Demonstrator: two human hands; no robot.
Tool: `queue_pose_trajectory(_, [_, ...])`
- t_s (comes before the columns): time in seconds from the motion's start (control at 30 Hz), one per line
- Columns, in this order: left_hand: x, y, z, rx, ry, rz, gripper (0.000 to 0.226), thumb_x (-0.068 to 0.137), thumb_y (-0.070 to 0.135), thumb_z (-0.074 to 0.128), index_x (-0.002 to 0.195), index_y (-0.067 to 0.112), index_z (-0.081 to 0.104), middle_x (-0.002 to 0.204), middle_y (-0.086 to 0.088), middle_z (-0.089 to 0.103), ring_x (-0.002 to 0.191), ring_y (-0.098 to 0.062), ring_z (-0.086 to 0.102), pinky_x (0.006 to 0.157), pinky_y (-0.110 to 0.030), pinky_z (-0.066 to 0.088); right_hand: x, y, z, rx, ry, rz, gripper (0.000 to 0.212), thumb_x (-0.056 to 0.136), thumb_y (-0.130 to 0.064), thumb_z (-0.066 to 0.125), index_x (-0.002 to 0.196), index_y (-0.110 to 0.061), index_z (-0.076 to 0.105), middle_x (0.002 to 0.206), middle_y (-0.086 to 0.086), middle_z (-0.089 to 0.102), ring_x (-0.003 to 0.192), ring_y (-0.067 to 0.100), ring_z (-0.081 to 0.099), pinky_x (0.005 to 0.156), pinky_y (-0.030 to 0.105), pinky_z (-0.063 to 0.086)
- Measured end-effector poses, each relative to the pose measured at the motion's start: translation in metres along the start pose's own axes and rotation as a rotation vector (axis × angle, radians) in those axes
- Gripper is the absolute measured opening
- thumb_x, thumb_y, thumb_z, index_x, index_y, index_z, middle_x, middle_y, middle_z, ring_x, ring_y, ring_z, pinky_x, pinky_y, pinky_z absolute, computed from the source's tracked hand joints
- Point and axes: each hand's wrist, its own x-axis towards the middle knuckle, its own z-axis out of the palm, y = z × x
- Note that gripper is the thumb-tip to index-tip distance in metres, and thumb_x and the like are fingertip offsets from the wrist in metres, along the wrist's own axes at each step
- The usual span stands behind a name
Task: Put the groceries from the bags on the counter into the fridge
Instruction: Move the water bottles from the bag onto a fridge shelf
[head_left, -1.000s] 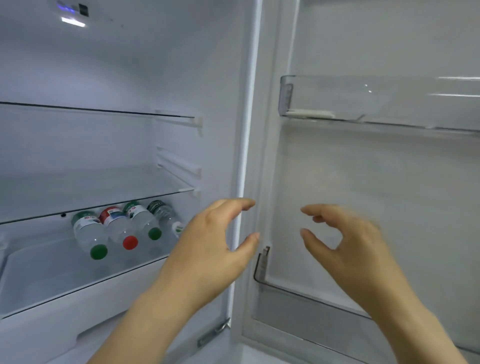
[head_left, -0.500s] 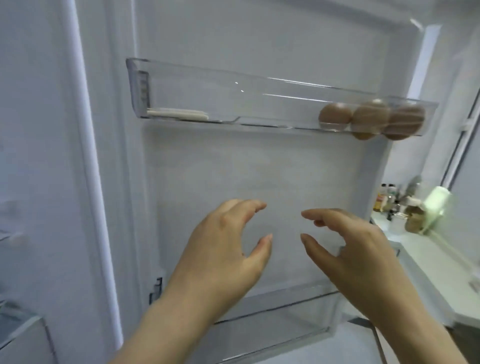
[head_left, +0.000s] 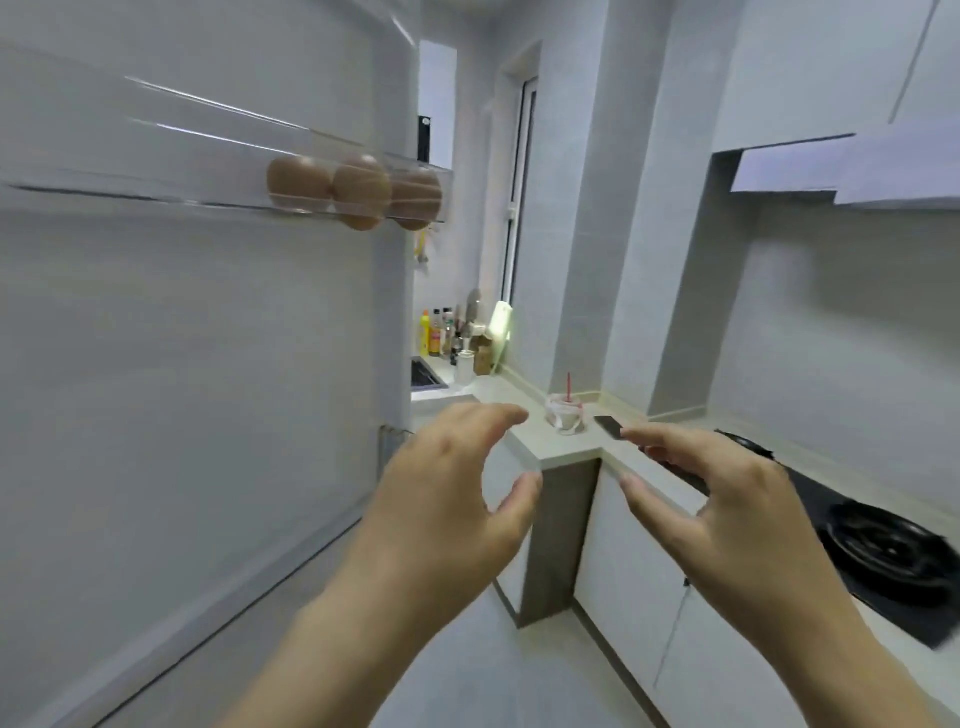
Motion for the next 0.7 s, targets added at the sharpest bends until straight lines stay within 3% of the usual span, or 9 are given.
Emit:
queue_pose_trajectory(0.27, [0.029,0.08,0.096,-0.165,-0.11,0.168,0.044,0.088,0.037,0.059,0.131,0.036,0.049,0.124,0.025,0.05,0.116,0.006,0.045,0.099,-0.016,0.041,-0.043,0.086,-0.087,-0.148,0.107,0.206,0.031,0.079,-0.023,0.073,0.11,-0.027,0.07,0.097,-0.027,0.062,0.094,-0.018,0.053,0.081,-0.006,0.032])
queue_pose_trajectory(0.4, [0.033,0.121,0.144,-0.243,-0.167,0.231,0.045,0.089,0.038,0.059,0.132,0.037,0.047,0.119,0.029,0.047,0.114,0.008,0.044,0.099,-0.015,0.04,-0.068,0.124,-0.123,-0.213,0.144,0.298,0.03,0.079,-0.023,0.072,0.109,-0.027,0.07,0.097,-0.027,0.061,0.098,-0.009,0.052,0.085,-0.005,0.032])
queue_pose_trajectory(0.53, [0.037,0.153,0.184,-0.339,-0.249,0.303,0.046,0.089,0.039,0.058,0.133,0.04,0.045,0.115,0.033,0.042,0.11,0.013,0.04,0.09,-0.001,0.032,-0.092,0.154,-0.151,-0.262,0.168,0.401,0.031,0.08,-0.026,0.071,0.11,-0.031,0.069,0.096,-0.036,0.054,0.094,-0.026,0.048,0.083,-0.006,0.032])
queue_pose_trajectory(0.7, [0.048,0.182,0.227,-0.415,-0.321,0.365,0.044,0.09,0.038,0.058,0.133,0.038,0.047,0.114,0.031,0.043,0.109,0.013,0.039,0.084,0.004,0.03,-0.109,0.185,-0.173,-0.348,0.207,0.515,0.029,0.081,-0.027,0.071,0.11,-0.032,0.068,0.1,-0.03,0.06,0.094,-0.012,0.053,0.082,-0.005,0.033])
